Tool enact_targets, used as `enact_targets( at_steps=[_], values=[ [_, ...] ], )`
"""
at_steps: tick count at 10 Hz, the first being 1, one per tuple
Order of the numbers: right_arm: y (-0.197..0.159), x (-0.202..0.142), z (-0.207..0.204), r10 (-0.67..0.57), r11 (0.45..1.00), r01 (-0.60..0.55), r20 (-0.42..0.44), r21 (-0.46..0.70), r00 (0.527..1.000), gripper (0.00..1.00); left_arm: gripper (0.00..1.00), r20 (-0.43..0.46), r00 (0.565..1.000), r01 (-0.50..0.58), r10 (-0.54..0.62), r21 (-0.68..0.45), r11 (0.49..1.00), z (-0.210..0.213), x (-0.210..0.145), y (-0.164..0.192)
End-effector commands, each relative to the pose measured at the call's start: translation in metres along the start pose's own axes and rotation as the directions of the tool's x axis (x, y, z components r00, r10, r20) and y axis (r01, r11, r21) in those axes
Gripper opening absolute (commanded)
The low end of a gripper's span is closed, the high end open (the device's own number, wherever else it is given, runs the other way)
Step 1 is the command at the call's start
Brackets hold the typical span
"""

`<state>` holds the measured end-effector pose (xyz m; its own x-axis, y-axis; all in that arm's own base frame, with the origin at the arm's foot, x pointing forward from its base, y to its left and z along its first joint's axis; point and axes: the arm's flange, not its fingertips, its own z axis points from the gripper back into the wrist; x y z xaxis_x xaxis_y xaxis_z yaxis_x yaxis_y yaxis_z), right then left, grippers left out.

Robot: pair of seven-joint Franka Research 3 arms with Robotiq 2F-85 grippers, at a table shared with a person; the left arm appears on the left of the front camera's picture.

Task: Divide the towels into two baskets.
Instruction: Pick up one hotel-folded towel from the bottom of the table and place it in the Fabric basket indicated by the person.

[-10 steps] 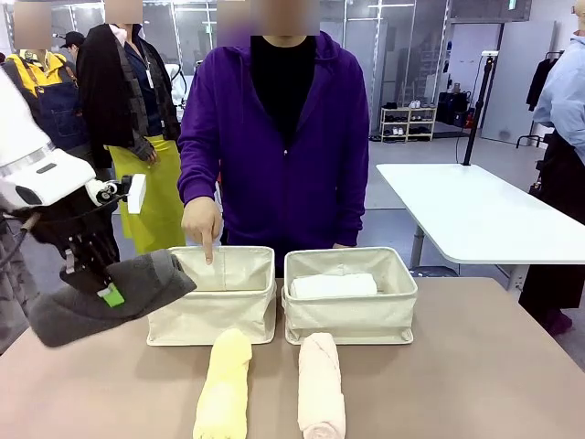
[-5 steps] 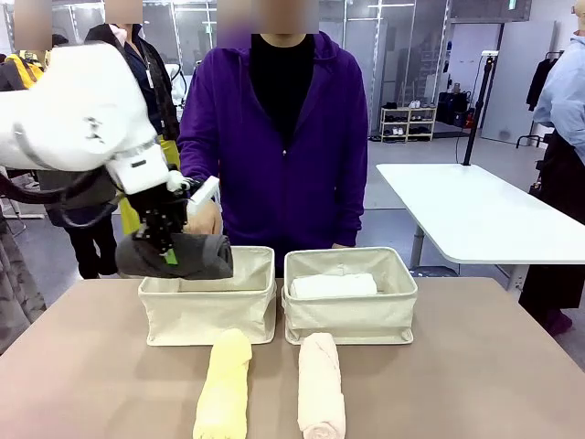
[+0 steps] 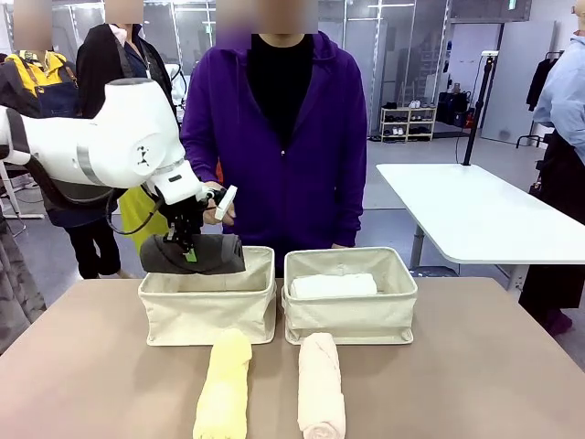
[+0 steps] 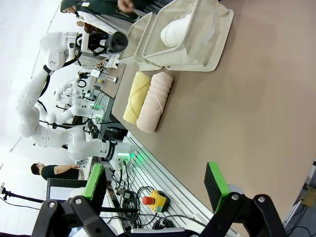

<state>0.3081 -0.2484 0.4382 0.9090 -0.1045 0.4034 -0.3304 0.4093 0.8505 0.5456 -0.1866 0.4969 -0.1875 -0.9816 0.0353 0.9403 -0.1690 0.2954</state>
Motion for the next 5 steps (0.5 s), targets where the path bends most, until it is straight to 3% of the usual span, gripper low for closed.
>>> enact_targets(
  at_steps=[1, 5],
  values=[
    [0.004, -0.003, 0.002, 0.009, 1.000, -0.009, -0.009, -0.006, 1.000, 1.00, 0.33, -0.060, 0.997, -0.056, 0.056, 0.011, 0.998, -0.016, -0.002, 0.018],
    [0.004, -0.003, 0.002, 0.009, 1.000, -0.009, -0.009, -0.006, 1.000, 1.00, 0.33, 0.020, 0.997, -0.079, 0.079, 0.006, 0.997, -0.039, 0.003, 0.034]
  ],
)
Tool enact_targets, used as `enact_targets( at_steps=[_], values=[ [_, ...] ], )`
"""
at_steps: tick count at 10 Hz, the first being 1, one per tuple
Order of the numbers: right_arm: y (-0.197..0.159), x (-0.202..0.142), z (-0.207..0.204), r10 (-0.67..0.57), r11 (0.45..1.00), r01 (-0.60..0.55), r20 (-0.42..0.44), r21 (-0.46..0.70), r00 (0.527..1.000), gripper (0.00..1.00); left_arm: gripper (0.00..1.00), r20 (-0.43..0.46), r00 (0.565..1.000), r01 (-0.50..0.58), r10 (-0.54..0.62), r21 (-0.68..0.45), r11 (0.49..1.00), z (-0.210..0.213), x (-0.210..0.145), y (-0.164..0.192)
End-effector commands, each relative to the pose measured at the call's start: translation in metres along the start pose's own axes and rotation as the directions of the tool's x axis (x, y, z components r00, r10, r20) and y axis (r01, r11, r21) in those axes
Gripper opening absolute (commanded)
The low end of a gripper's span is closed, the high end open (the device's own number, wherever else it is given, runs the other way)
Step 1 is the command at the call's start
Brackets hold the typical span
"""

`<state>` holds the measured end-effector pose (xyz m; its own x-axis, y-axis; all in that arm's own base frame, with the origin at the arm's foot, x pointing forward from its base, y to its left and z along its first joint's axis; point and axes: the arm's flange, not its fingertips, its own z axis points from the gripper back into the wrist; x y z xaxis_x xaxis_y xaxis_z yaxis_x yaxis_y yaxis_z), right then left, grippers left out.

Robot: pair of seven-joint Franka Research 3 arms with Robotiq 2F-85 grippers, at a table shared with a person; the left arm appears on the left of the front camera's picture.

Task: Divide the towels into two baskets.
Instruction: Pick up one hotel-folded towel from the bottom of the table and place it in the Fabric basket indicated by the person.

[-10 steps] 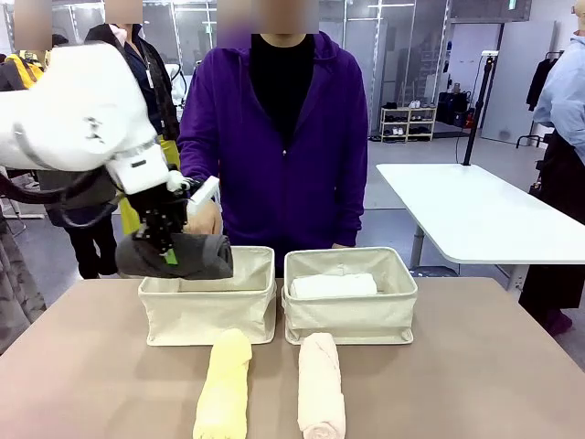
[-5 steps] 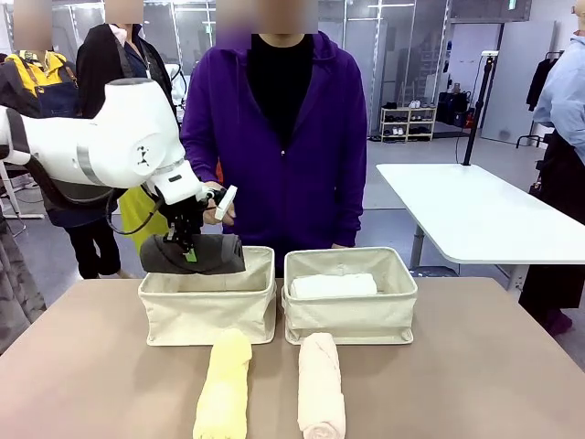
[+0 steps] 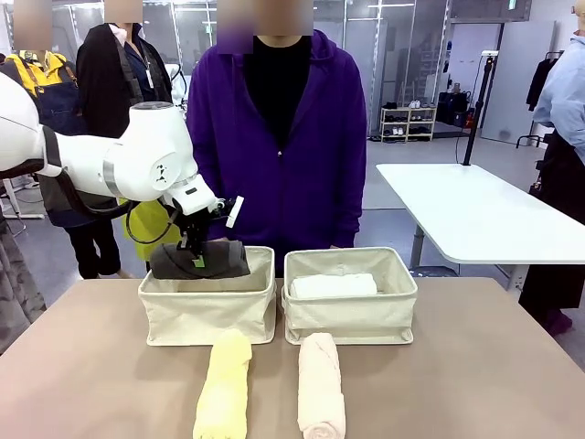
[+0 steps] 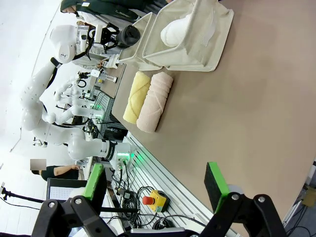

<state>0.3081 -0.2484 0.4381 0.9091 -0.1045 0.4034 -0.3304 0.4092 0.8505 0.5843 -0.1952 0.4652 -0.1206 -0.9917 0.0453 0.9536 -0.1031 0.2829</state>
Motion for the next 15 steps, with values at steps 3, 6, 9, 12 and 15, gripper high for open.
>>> enact_targets(
  at_steps=[3, 6, 9, 12, 15],
  values=[
    [0.004, -0.003, 0.002, 0.009, 1.000, -0.009, -0.009, -0.006, 1.000, 1.00, 0.82, 0.046, 0.999, 0.005, -0.005, 0.001, 1.000, -0.006, 0.008, 0.009],
    [0.004, -0.003, 0.002, 0.009, 1.000, -0.009, -0.009, -0.006, 1.000, 1.00, 1.00, 0.073, 0.997, -0.002, 0.003, -0.007, 1.000, -0.007, 0.007, 0.010],
    [0.004, -0.003, 0.002, 0.009, 1.000, -0.009, -0.009, -0.006, 1.000, 1.00, 0.92, 0.103, 0.994, -0.021, 0.021, -0.002, 1.000, 0.003, 0.002, -0.004],
    [0.004, -0.003, 0.002, 0.009, 1.000, -0.009, -0.009, -0.006, 1.000, 1.00, 0.92, 0.045, 0.999, -0.016, 0.016, -0.011, 1.000, -0.008, 0.010, 0.008],
    [0.004, -0.003, 0.002, 0.009, 1.000, -0.009, -0.009, -0.006, 1.000, 1.00, 0.92, 0.045, 0.999, -0.016, 0.016, -0.011, 1.000, -0.008, 0.010, 0.008]
  ],
)
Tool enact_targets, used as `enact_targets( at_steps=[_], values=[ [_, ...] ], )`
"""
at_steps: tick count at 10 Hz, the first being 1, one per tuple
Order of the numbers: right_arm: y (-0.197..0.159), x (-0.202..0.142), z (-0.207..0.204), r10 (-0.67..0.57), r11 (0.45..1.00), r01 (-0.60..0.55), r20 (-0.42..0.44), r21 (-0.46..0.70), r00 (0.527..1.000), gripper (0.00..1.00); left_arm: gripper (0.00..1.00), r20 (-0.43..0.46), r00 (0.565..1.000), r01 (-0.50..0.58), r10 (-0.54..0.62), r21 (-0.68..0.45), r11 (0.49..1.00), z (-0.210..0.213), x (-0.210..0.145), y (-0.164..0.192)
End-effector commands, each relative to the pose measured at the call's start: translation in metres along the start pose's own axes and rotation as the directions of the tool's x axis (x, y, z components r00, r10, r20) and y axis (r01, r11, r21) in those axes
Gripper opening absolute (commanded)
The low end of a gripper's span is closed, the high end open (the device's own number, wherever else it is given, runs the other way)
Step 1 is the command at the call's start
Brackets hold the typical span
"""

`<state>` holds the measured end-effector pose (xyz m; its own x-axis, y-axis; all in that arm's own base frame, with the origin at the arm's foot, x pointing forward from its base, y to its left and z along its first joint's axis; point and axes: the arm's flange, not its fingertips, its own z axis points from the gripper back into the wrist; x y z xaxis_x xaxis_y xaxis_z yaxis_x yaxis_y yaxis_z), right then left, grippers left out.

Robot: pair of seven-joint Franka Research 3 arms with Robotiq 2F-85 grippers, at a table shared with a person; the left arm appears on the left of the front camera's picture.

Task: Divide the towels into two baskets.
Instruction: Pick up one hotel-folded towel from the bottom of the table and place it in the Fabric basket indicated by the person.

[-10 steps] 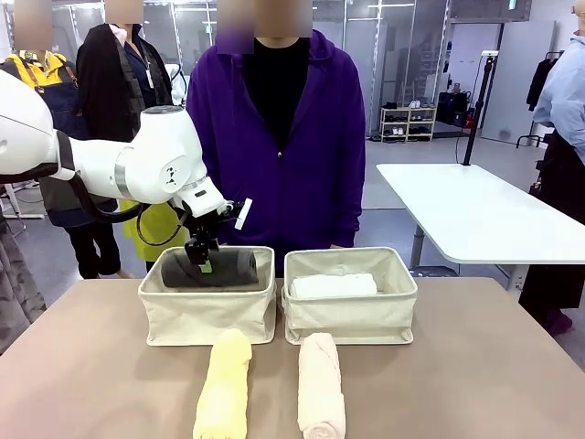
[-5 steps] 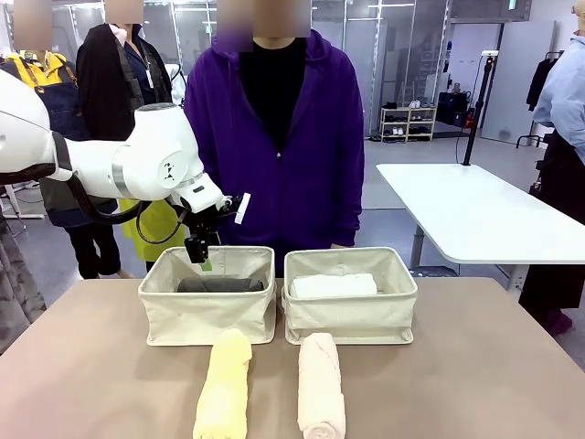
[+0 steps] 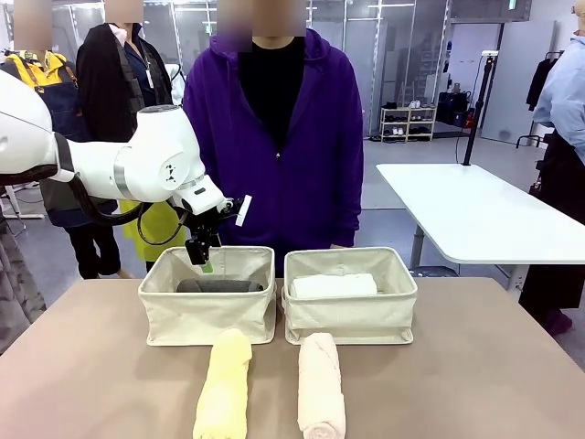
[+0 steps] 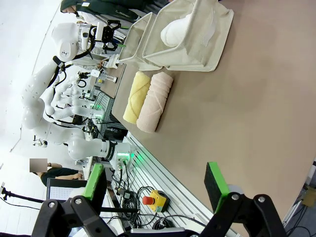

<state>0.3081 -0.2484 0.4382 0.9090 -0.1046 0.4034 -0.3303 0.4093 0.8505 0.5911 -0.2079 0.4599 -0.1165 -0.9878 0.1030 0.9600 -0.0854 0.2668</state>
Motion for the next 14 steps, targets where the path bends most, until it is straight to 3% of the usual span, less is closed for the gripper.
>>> enact_targets(
  at_steps=[1, 6, 8, 10, 12, 13, 14],
  values=[
    [0.004, -0.003, 0.002, 0.009, 1.000, -0.009, -0.009, -0.006, 1.000, 1.00, 0.92, -0.010, 1.000, 0.004, -0.004, 0.004, 1.000, 0.000, -0.002, 0.001],
    [0.004, -0.003, 0.002, 0.009, 1.000, -0.009, -0.009, -0.006, 1.000, 1.00, 0.92, 0.000, 1.000, 0.000, 0.000, 0.000, 1.000, 0.000, 0.000, 0.000],
    [0.004, -0.003, 0.002, 0.009, 1.000, -0.009, -0.009, -0.006, 1.000, 1.00, 0.92, 0.109, 0.972, -0.204, 0.206, -0.031, 0.978, 0.038, -0.012, -0.002],
    [0.004, -0.003, 0.002, 0.009, 1.000, -0.009, -0.009, -0.006, 1.000, 1.00, 0.92, 0.253, 0.871, -0.375, 0.421, -0.210, 0.903, 0.078, -0.042, -0.025],
    [0.004, -0.003, 0.002, 0.009, 1.000, -0.009, -0.009, -0.006, 1.000, 1.00, 0.92, 0.415, 0.709, -0.429, 0.570, -0.387, 0.816, 0.111, -0.082, -0.054],
    [0.004, -0.003, 0.002, 0.009, 1.000, -0.009, -0.009, -0.006, 1.000, 1.00, 0.92, 0.444, 0.633, -0.454, 0.634, -0.450, 0.769, 0.125, -0.110, -0.073],
    [0.004, -0.003, 0.002, 0.009, 1.000, -0.009, -0.009, -0.006, 1.000, 1.00, 0.92, 0.459, 0.522, -0.468, 0.719, -0.550, 0.691, 0.141, -0.147, -0.101]
  ],
)
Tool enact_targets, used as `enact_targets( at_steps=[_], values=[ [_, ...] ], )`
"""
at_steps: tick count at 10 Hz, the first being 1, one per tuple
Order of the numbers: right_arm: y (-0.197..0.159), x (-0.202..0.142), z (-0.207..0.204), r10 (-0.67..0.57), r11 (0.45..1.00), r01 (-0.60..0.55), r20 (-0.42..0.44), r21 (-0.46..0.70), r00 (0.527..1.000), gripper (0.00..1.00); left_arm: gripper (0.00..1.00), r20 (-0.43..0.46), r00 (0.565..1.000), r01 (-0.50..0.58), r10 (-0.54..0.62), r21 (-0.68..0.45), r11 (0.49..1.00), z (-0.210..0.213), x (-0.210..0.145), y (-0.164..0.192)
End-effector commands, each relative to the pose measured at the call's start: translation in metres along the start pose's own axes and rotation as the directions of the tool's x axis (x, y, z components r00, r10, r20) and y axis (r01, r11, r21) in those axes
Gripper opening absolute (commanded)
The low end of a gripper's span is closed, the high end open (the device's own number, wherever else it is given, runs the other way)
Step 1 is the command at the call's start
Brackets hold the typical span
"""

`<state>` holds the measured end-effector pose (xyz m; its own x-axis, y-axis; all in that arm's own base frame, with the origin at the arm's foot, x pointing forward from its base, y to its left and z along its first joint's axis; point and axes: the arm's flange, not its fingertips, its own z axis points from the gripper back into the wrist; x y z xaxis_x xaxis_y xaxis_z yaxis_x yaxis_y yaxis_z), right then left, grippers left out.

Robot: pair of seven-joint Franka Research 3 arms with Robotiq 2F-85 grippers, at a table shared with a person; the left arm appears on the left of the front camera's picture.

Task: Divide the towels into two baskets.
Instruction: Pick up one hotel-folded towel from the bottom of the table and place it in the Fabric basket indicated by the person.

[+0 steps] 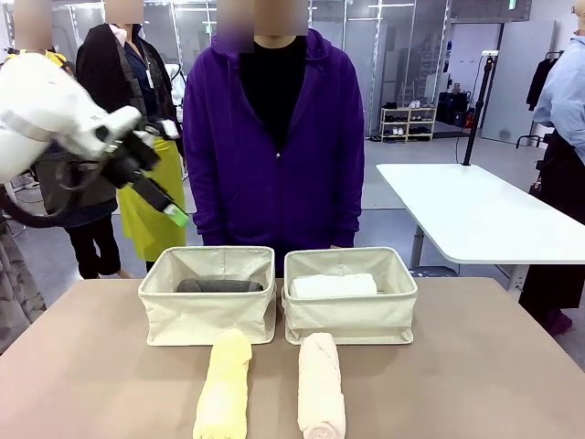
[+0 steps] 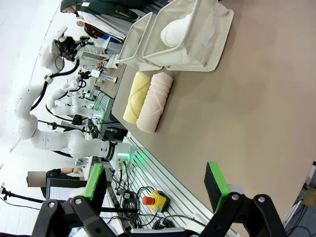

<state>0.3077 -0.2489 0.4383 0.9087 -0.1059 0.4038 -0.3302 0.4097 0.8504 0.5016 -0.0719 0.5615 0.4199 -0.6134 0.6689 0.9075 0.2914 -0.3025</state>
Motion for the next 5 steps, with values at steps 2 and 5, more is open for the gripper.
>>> enact_targets(
  at_steps=[2, 5],
  values=[
    [0.004, -0.002, 0.001, 0.009, 1.000, -0.009, -0.011, -0.006, 1.000, 1.00, 0.92, 0.159, 0.955, -0.241, 0.251, -0.077, 0.967, 0.080, -0.109, -0.040],
    [0.004, -0.002, 0.001, 0.009, 1.000, -0.009, -0.011, -0.006, 1.000, 1.00, 0.92, 0.422, 0.825, -0.369, 0.375, -0.100, 0.924, 0.161, -0.242, -0.055]
  ],
)
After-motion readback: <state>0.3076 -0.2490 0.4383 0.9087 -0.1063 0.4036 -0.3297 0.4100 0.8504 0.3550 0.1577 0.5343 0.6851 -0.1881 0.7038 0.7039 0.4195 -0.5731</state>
